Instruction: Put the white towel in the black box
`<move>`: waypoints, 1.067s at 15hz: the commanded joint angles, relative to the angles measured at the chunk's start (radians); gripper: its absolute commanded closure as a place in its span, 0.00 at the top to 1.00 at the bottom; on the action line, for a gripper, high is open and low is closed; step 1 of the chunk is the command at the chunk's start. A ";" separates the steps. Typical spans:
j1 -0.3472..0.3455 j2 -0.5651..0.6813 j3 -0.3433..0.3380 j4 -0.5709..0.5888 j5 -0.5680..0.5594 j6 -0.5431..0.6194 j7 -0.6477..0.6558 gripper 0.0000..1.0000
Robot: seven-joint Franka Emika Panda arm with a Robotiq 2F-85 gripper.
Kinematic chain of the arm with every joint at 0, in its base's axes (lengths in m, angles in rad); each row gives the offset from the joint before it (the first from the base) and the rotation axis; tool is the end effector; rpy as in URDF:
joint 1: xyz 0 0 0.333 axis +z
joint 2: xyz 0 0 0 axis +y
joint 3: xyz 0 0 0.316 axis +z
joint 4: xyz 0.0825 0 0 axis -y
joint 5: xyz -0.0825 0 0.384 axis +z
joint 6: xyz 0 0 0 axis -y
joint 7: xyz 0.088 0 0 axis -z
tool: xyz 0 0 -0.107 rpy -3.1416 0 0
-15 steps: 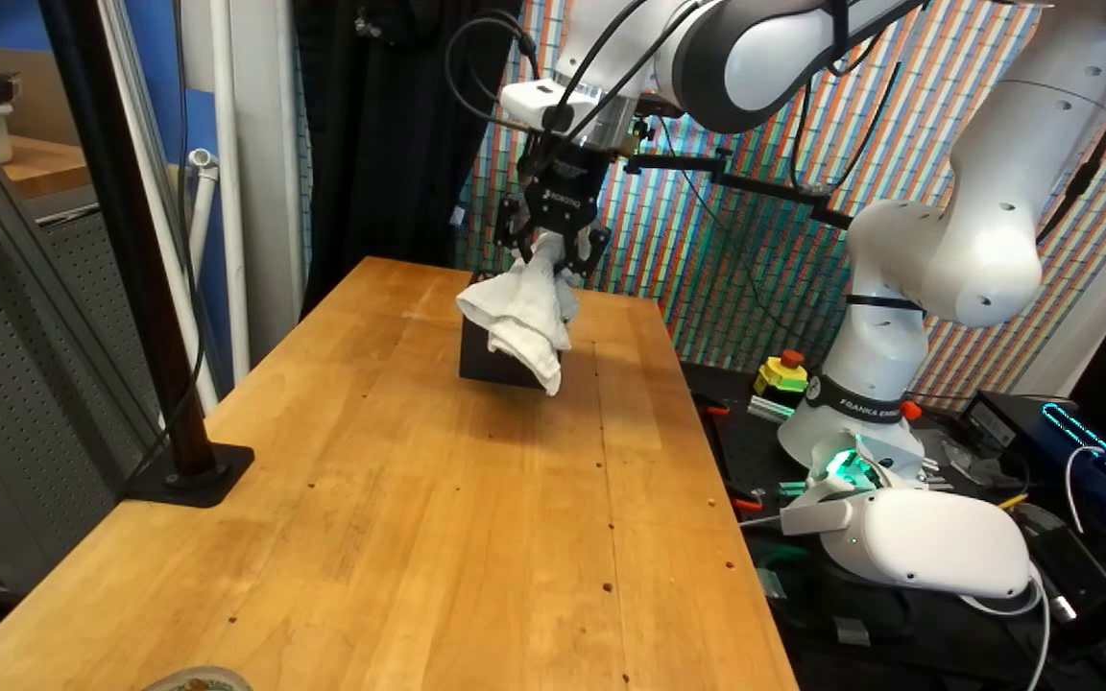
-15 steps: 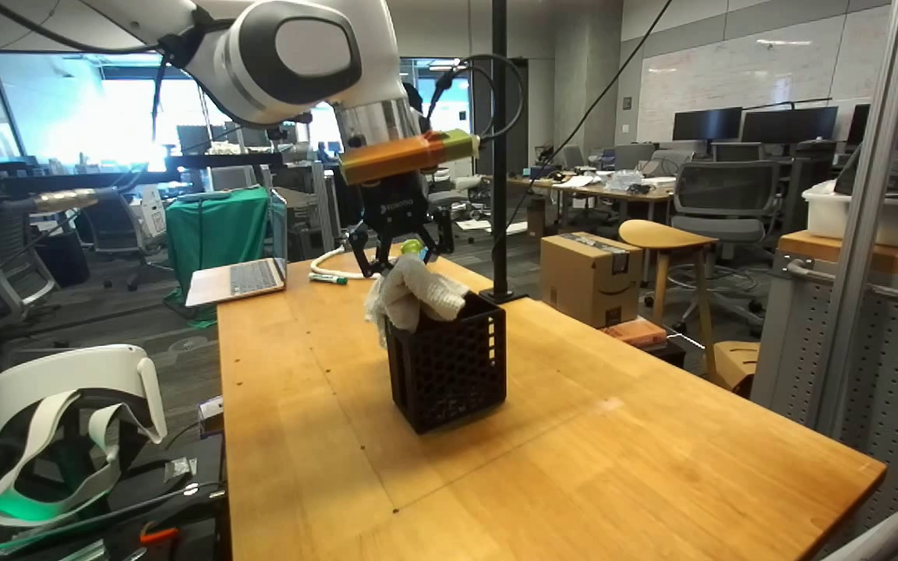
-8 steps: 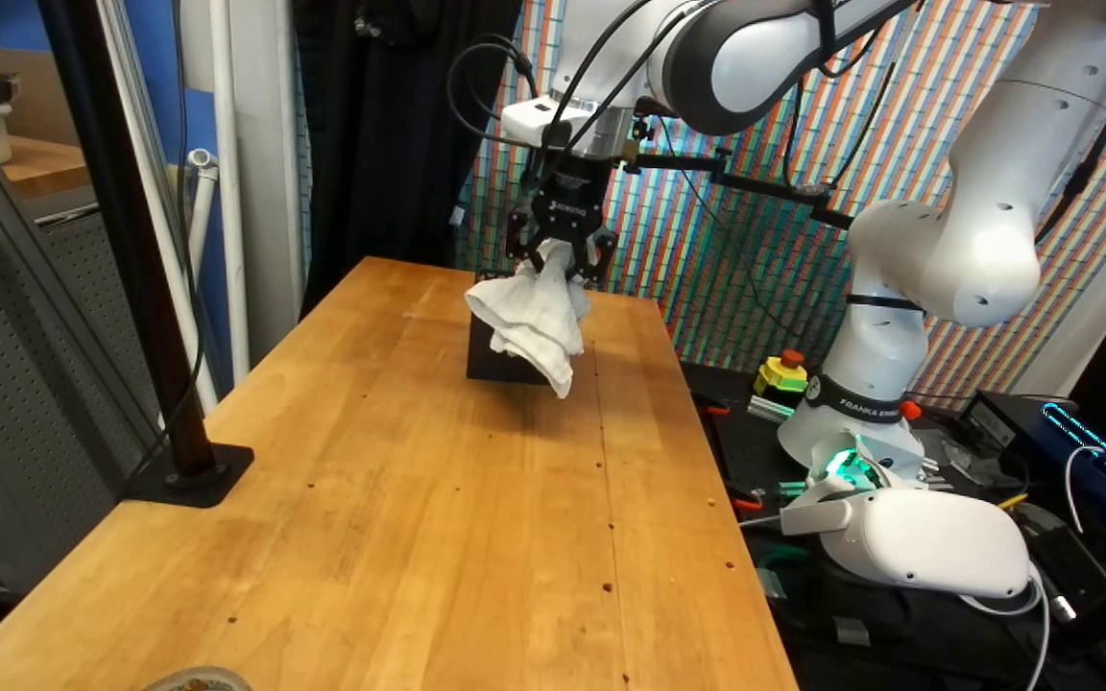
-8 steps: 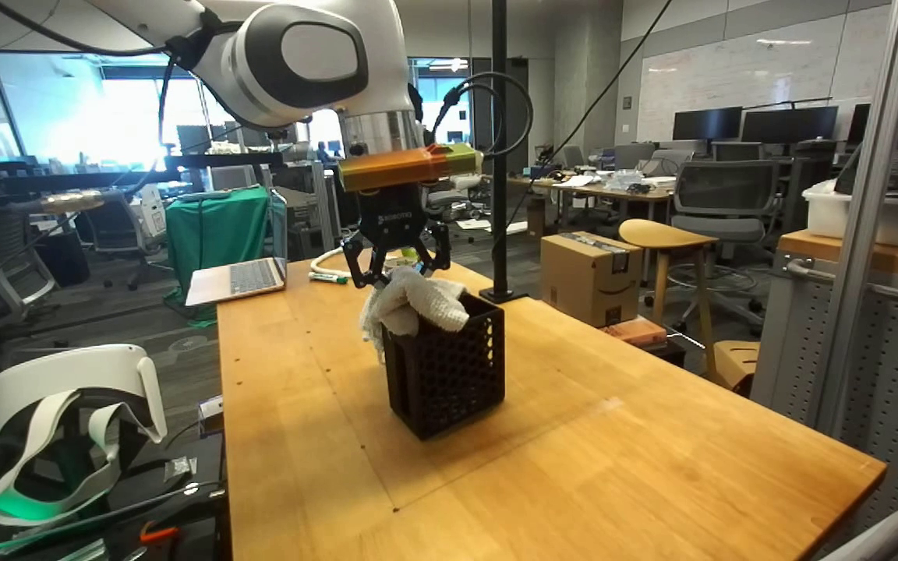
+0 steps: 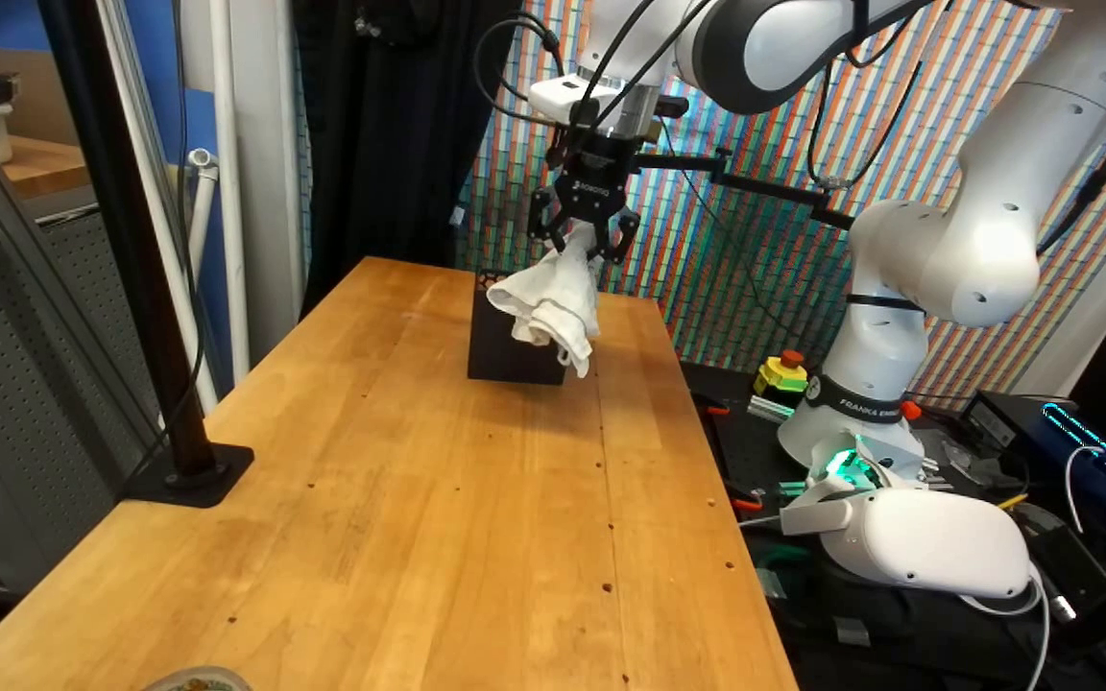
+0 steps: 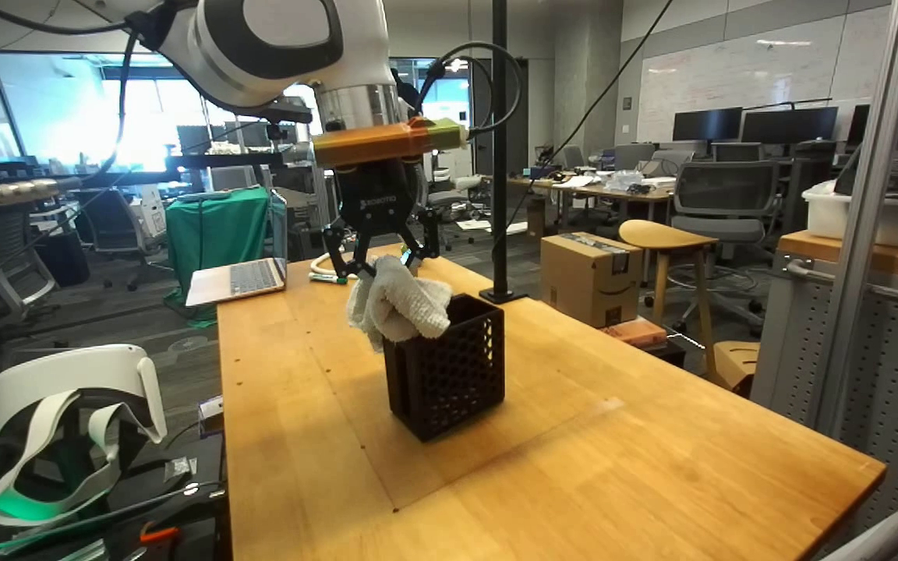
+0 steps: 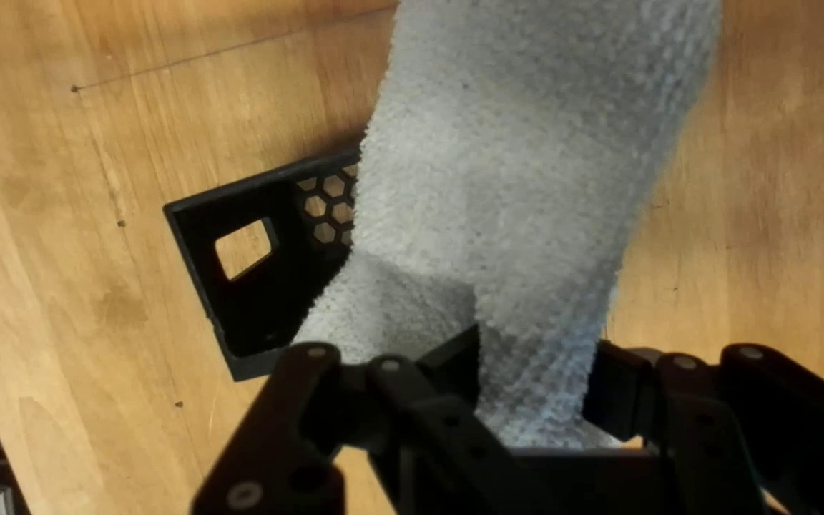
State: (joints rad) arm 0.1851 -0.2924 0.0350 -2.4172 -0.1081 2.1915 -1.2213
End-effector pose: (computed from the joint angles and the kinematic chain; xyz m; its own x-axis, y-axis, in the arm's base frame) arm 0.4428 0.0954 0.4267 0.0738 0.9945 -0.0741 0.9933 -0.0667 0.0940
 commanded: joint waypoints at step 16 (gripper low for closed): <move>-0.081 0.288 -0.011 0.148 0.039 0.032 -0.122 0.09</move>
State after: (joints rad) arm 0.1137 -0.0878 0.0263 -2.3013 -0.1225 2.1927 -1.2743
